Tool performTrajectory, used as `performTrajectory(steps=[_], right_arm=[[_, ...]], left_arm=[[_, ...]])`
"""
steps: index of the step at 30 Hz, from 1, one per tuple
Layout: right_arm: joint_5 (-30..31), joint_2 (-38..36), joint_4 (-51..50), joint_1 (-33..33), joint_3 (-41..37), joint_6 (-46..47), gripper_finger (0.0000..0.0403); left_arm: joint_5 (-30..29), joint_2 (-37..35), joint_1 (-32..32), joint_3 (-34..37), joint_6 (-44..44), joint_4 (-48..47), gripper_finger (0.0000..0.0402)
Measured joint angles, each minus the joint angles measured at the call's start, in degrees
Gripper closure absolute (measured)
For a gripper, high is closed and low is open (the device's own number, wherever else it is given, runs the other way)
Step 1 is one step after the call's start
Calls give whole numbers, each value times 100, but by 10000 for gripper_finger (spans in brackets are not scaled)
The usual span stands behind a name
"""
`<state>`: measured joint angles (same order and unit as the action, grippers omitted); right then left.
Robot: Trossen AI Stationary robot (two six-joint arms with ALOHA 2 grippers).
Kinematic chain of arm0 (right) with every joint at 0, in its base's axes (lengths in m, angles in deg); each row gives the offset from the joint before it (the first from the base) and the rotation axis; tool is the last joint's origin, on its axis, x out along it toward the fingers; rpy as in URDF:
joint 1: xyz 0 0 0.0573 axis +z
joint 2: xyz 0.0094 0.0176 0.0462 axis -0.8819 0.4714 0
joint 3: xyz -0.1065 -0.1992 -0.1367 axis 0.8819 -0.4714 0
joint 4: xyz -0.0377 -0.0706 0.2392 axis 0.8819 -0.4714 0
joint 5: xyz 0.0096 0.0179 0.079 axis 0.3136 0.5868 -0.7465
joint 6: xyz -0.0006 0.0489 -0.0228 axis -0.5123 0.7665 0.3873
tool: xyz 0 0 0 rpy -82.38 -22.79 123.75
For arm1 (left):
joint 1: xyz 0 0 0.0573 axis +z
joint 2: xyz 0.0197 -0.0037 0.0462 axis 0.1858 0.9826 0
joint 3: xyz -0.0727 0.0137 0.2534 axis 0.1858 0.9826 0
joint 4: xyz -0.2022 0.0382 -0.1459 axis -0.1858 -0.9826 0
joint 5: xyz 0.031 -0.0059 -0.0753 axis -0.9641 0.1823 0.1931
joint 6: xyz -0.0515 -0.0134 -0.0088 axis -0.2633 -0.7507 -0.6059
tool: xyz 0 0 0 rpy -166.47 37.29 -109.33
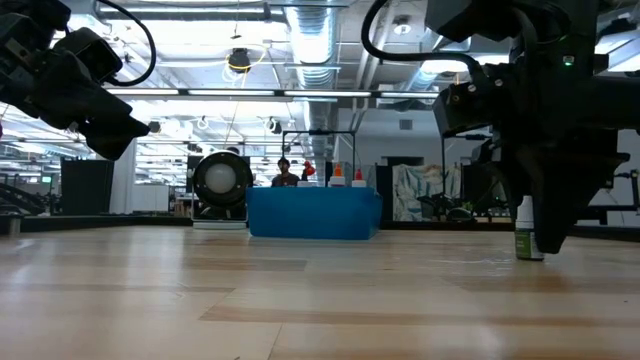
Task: Pick & Place food coloring
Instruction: Put the small green food coloring bottle into the blue bin
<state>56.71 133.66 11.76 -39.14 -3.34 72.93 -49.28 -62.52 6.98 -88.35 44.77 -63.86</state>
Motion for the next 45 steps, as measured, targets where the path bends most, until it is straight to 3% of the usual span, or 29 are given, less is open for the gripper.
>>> performTrajectory(steps=[22, 35, 45], right_arm=[[4, -6, 20, 0, 0, 3, 328], [-52, -48, 9, -52, 18, 5, 329], [-72, -310, -272, -604, 668, -649, 330]], left_arm=[[2, 0, 0, 2, -7, 0, 235], [2, -1, 1, 4, -9, 2, 235], [-7, 0, 2, 17, 22, 90, 235]])
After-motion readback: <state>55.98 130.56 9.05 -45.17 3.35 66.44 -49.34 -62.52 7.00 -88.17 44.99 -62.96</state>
